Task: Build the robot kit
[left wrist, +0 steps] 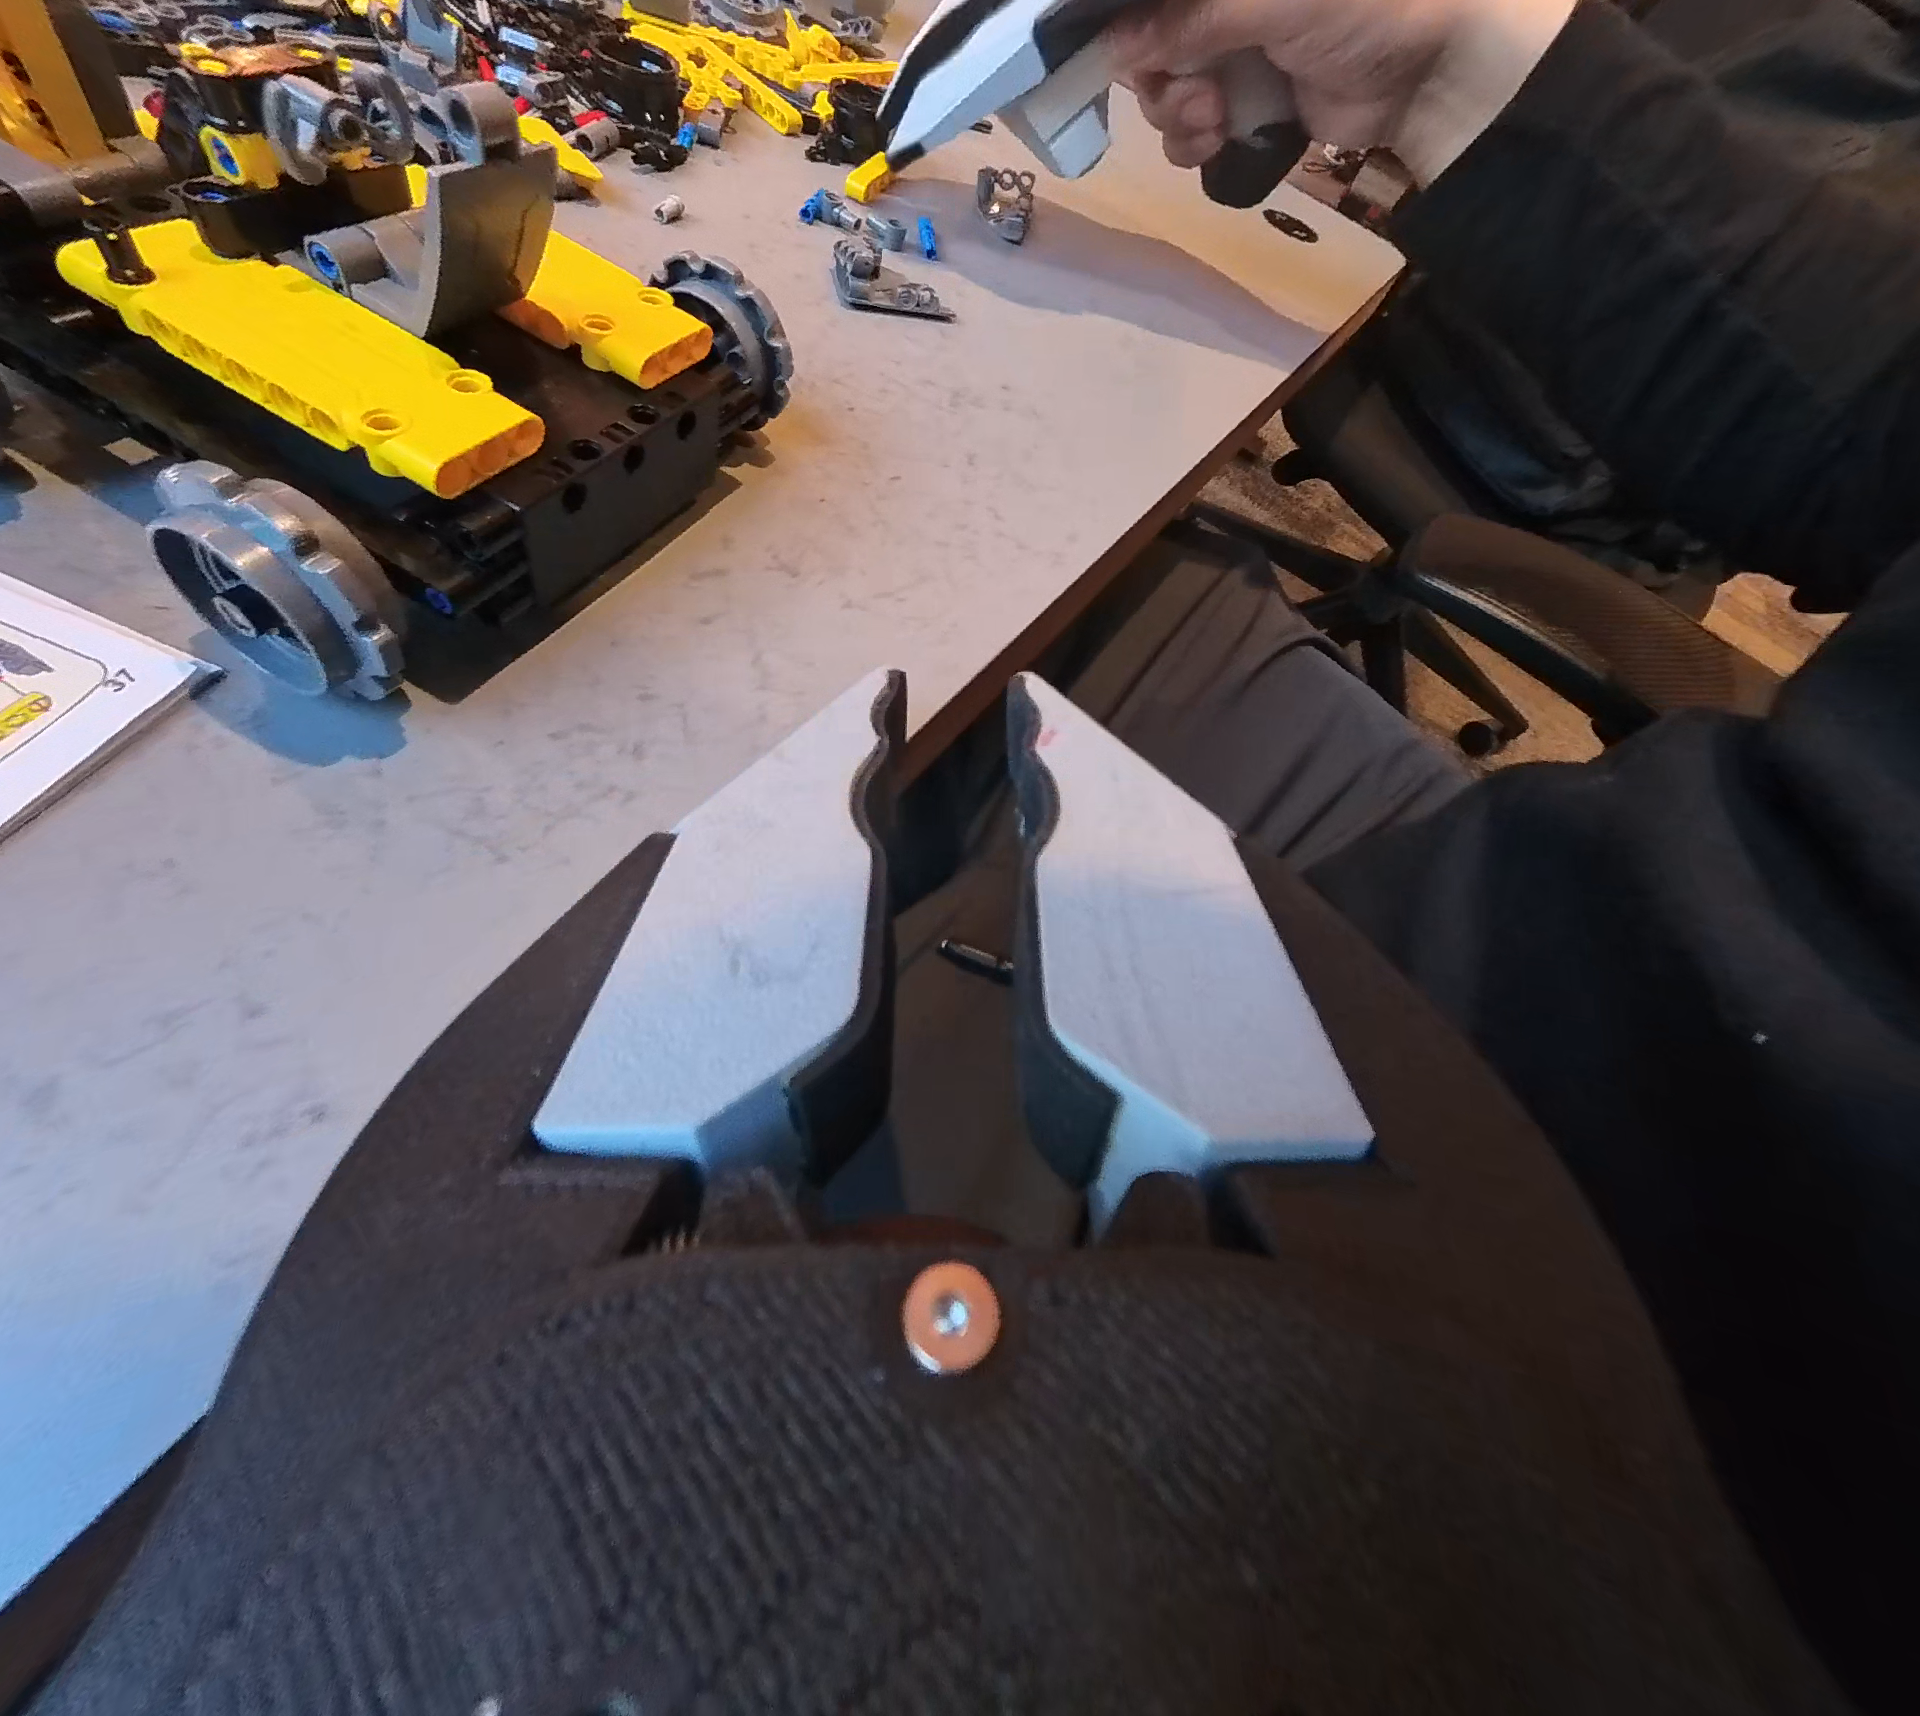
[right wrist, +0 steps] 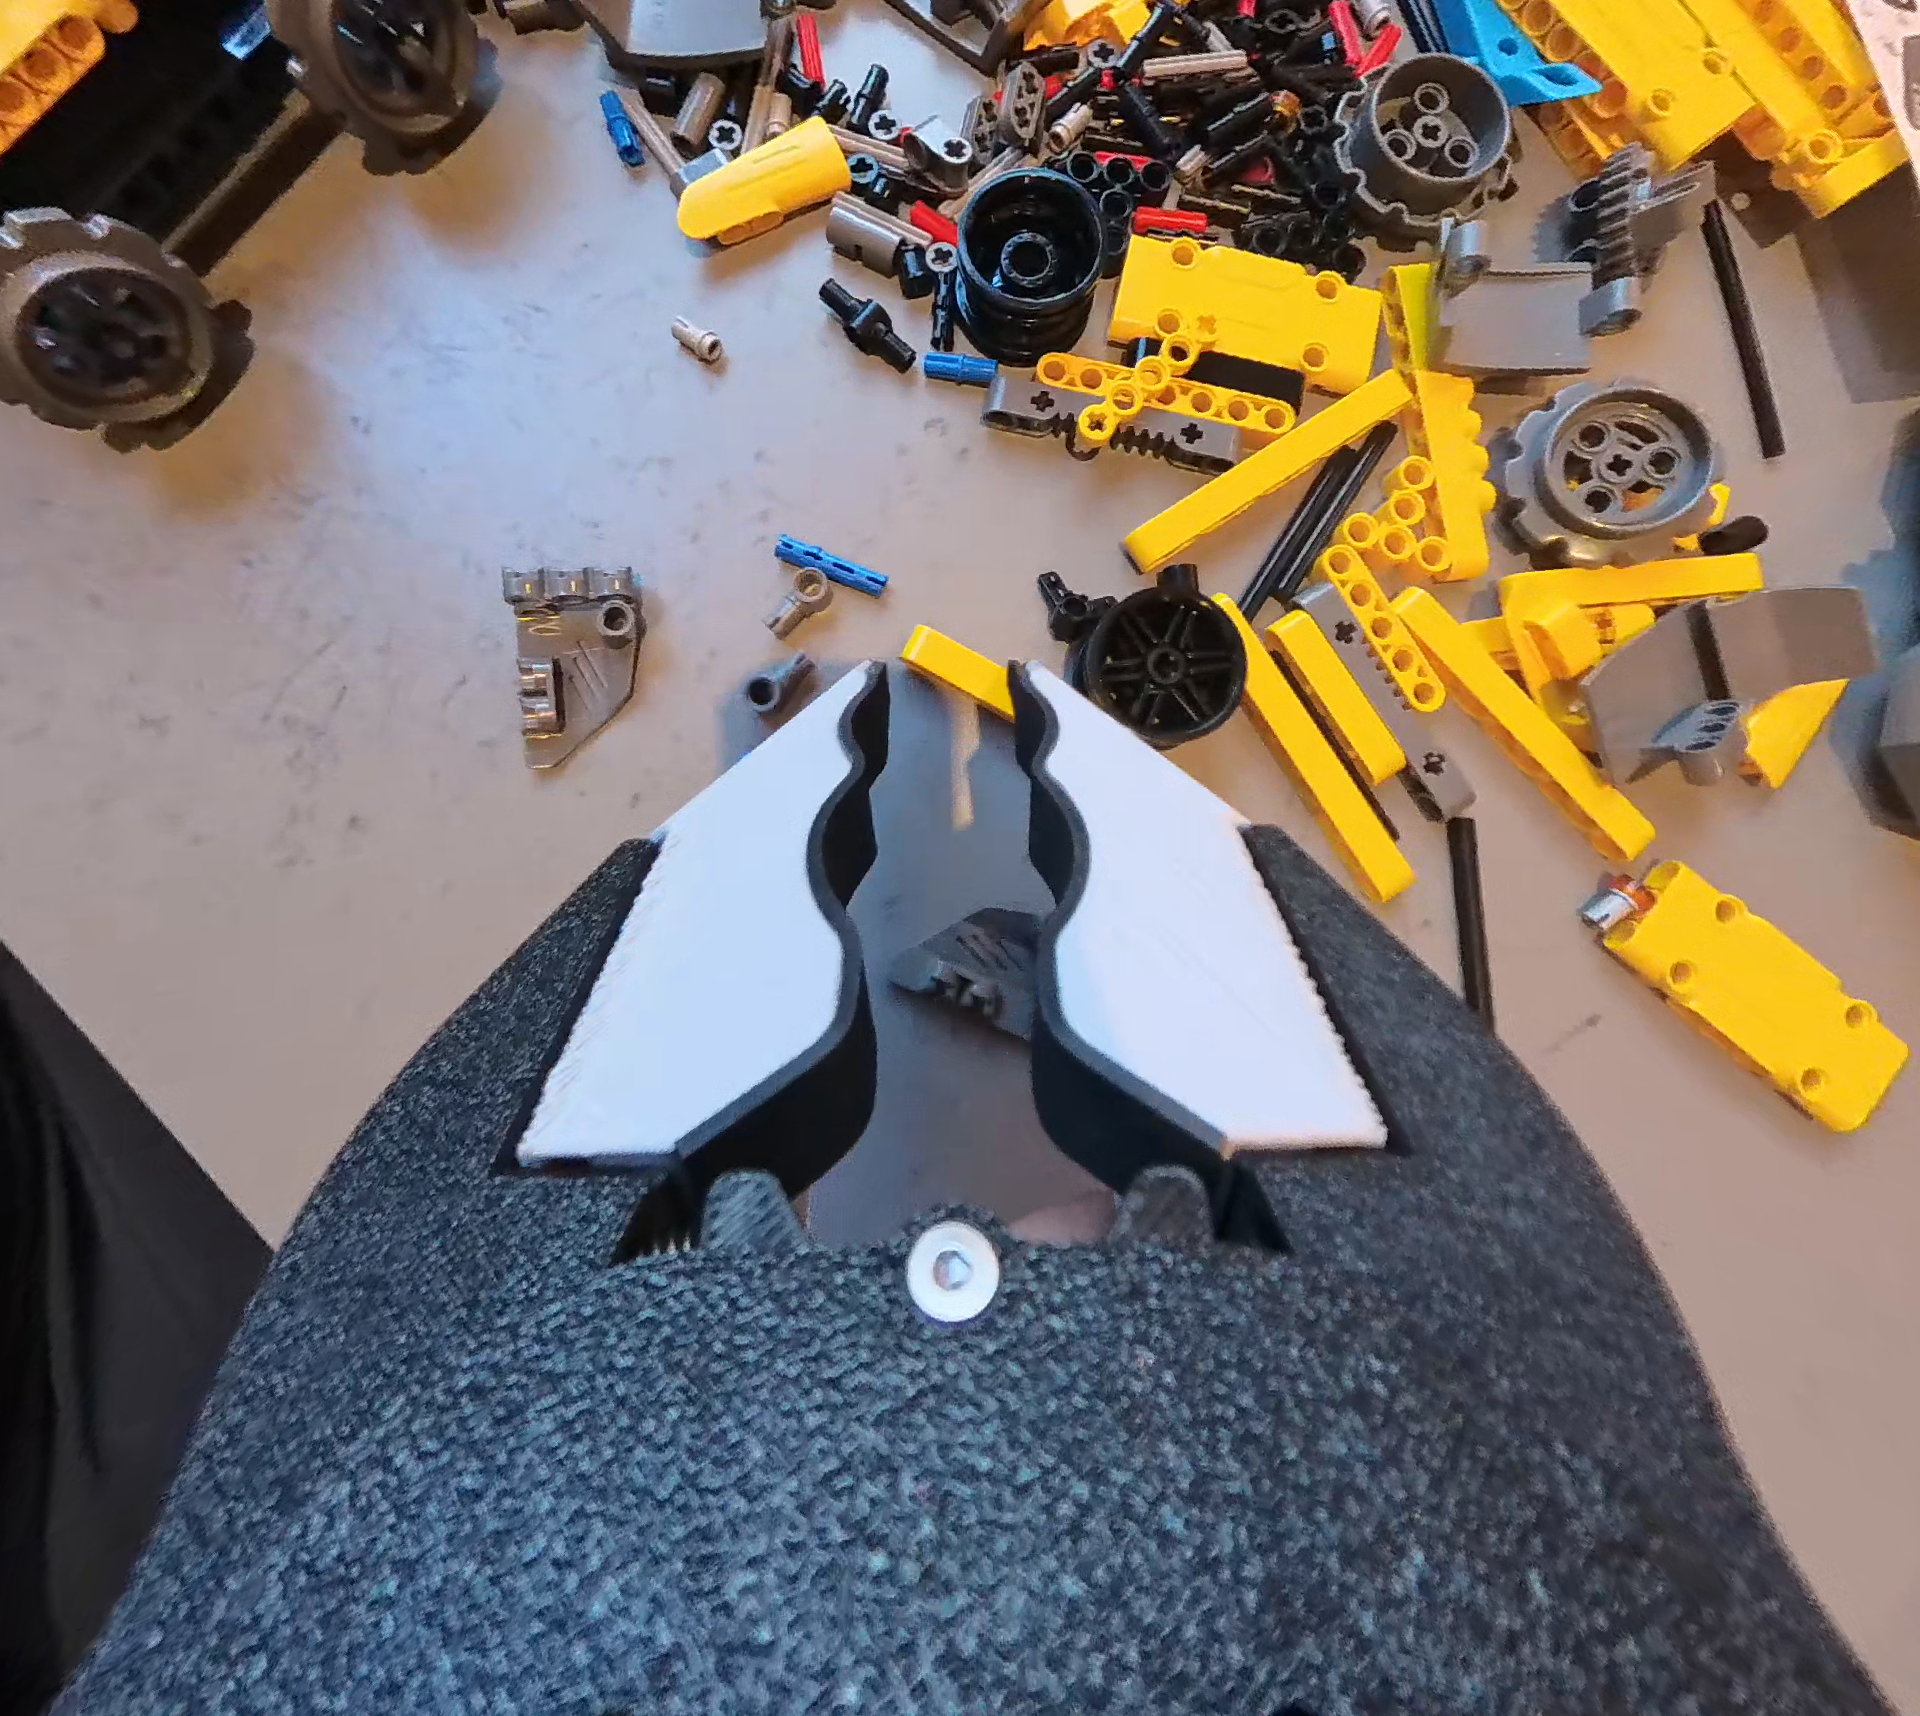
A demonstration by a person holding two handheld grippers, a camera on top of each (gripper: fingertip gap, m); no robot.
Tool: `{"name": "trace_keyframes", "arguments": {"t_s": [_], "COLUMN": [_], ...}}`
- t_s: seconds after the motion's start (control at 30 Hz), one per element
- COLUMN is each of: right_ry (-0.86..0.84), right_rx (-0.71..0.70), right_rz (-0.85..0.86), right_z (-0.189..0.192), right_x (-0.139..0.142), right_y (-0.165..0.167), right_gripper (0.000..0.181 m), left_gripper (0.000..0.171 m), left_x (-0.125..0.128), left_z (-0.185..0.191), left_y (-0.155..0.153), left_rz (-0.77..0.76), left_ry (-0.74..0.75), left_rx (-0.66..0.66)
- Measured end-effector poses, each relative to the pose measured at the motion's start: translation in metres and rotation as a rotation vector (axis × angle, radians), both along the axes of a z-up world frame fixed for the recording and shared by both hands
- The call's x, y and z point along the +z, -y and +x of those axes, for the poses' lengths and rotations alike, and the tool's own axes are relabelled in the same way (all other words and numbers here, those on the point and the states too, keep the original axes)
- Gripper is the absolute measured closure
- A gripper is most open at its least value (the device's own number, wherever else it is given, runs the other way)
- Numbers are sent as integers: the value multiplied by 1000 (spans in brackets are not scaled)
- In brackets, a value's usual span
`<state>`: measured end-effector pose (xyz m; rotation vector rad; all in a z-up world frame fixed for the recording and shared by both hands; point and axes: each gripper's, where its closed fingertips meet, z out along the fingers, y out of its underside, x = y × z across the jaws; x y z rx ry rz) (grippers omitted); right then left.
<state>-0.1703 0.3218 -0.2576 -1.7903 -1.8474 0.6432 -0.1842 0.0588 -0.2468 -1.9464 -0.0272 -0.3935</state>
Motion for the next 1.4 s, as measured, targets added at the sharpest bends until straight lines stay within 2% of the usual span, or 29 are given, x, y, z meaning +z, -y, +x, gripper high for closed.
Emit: {"name": "trace_keyframes", "arguments": {"t_s": [0.17,0.3,0.47,0.63,0.8,0.9,1.13,1.27,1.4], "right_ry": [-35,-2,34,55,105,104,72,15,49], "right_rx": [67,29,188,227,262,264,269,226,216], "right_rz": [-90,-15,21,87,51,-13,-102,-77,-70], "right_z": [-1,4,7,-6,-7,-5,1,1,-2], "right_x": [5,0,-5,-1,-8,-10,-6,10,2], "right_y": [26,4,3,-6,-4,7,35,21,9], "right_gripper": [157,157,157,157,171,177,167,166,164], "left_gripper": [154,154,154,154,153,154,153,153,153], "left_x": [0,1,-2,-4,-4,-4,-3,-3,-3], "left_z": [1,2,2,2,2,3,3,4,6], "left_y": [0,2,0,-2,-2,-2,0,0,-1], "left_rz": [-3,0,-12,-19,-21,-20,-17,-16,-19], "left_ry": [15,19,19,7,9,13,21,21,15], "left_rx": [-5,-9,-10,-7,-8,-11,-15,-15,-22]}}
